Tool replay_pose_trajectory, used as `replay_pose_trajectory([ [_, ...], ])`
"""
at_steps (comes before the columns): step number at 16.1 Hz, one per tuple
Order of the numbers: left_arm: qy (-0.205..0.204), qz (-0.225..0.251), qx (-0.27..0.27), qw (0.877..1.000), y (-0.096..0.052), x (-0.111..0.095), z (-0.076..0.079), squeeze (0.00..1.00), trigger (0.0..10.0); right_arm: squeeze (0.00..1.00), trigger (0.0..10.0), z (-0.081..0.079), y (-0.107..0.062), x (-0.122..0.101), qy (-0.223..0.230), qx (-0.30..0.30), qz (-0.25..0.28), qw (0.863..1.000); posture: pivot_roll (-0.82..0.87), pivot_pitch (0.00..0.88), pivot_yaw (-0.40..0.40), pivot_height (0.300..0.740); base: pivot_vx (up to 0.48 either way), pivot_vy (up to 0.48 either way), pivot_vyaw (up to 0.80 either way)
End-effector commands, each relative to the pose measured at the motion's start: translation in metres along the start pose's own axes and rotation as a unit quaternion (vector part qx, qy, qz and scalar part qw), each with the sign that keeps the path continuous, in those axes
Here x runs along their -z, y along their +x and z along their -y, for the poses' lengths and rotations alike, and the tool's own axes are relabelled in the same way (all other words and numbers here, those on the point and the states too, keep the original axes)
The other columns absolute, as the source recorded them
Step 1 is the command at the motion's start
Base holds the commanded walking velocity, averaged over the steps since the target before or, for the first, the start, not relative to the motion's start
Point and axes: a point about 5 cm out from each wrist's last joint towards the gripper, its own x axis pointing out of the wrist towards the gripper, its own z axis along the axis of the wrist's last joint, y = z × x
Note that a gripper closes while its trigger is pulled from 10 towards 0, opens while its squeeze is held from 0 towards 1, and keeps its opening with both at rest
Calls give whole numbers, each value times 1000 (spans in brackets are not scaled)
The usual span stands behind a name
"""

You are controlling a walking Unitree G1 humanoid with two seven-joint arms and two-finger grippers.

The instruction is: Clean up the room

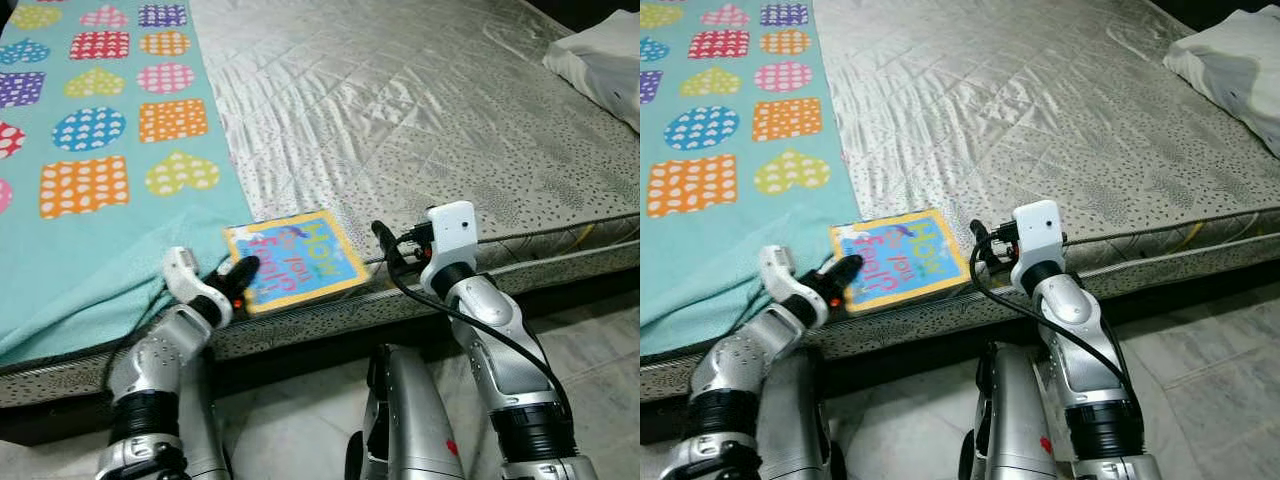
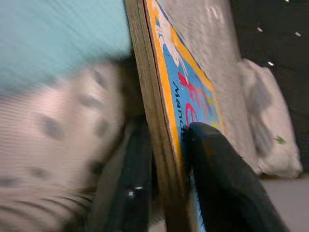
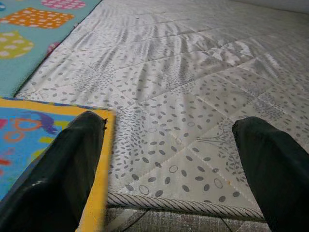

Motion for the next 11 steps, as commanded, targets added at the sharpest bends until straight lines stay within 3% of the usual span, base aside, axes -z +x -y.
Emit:
replay_pose_trajectory([
  [1,0,-20,30,999,5,8,12,0,0,0,10000,1,1,-3,-6,2,7,1000,-37,113,-86,468,0,0,0],
  [4,-3,-7,29,1000,6,6,12,0,0,0,10000,-4,0,-2,3,-28,3,1000,-37,113,-86,468,0,0,0],
  [6,1,28,25,999,5,-3,11,0,0,0,10000,-6,-6,4,-5,-69,-17,997,-36,111,-84,468,0,0,0],
  [9,23,75,15,997,3,-16,12,0,0,0,10000,-1,-10,11,-11,-69,-34,997,-36,104,-84,468,0,0,0],
  [11,73,99,1,992,-1,-23,13,0,0,0,10000,-3,-14,19,-17,-85,-58,995,-35,100,-83,468,0,0,0],
])
